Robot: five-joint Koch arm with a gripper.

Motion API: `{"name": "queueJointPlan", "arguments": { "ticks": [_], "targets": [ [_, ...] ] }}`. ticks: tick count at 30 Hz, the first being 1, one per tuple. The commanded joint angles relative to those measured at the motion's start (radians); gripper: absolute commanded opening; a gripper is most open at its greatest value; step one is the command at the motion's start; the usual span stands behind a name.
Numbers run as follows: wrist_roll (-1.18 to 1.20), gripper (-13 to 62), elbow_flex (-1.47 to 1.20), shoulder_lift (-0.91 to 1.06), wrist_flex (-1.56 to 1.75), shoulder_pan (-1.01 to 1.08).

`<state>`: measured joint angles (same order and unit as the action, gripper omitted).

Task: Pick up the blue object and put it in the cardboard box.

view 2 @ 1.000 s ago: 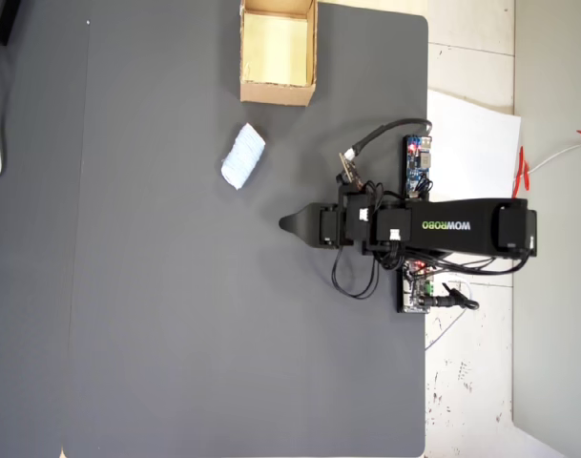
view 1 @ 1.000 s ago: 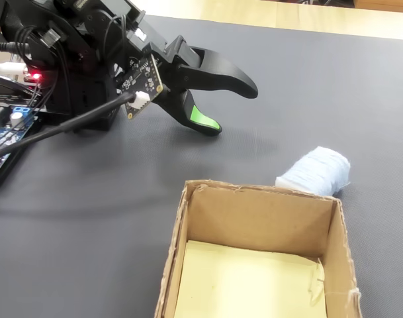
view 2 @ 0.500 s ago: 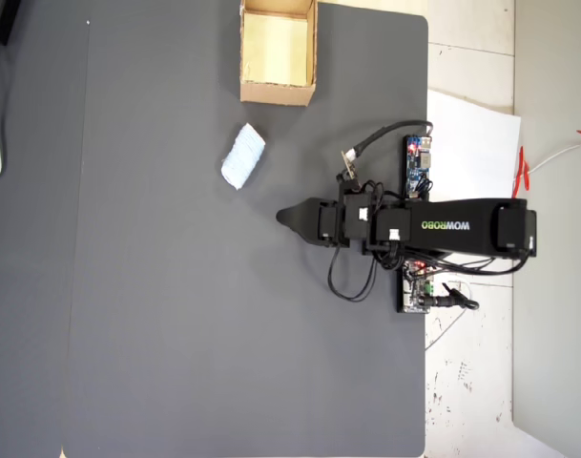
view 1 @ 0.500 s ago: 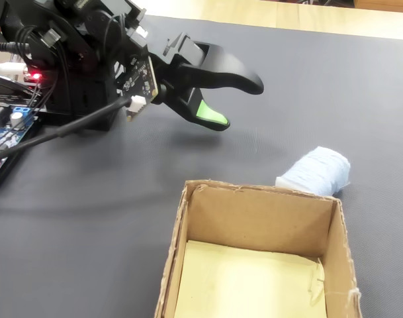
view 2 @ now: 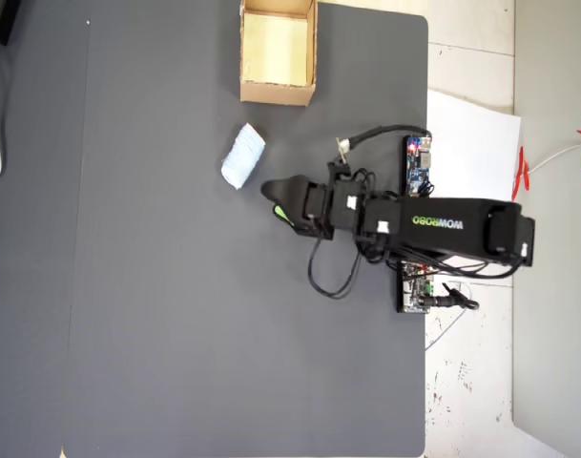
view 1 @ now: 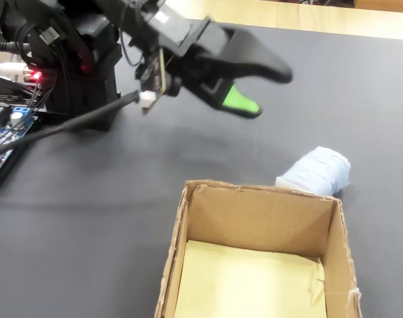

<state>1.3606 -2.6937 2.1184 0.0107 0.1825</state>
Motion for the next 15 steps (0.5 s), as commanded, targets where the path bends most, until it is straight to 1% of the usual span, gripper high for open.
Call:
{"name": "queueJointPlan", "arguments": {
  "ticks": [1, 4, 8, 15],
  "targets": [
    [-0.005, 34.4, 0.106, -0.014, -0.055, 0.006],
    [-0.005, 33.7, 0.215, -0.054, -0.195, 0.02],
    [-0.005, 33.6, 0.31, -0.107, -0.301, 0.026],
    [-0.005, 33.6, 0.492, -0.301, -0.402, 0.08]
  ]
}}
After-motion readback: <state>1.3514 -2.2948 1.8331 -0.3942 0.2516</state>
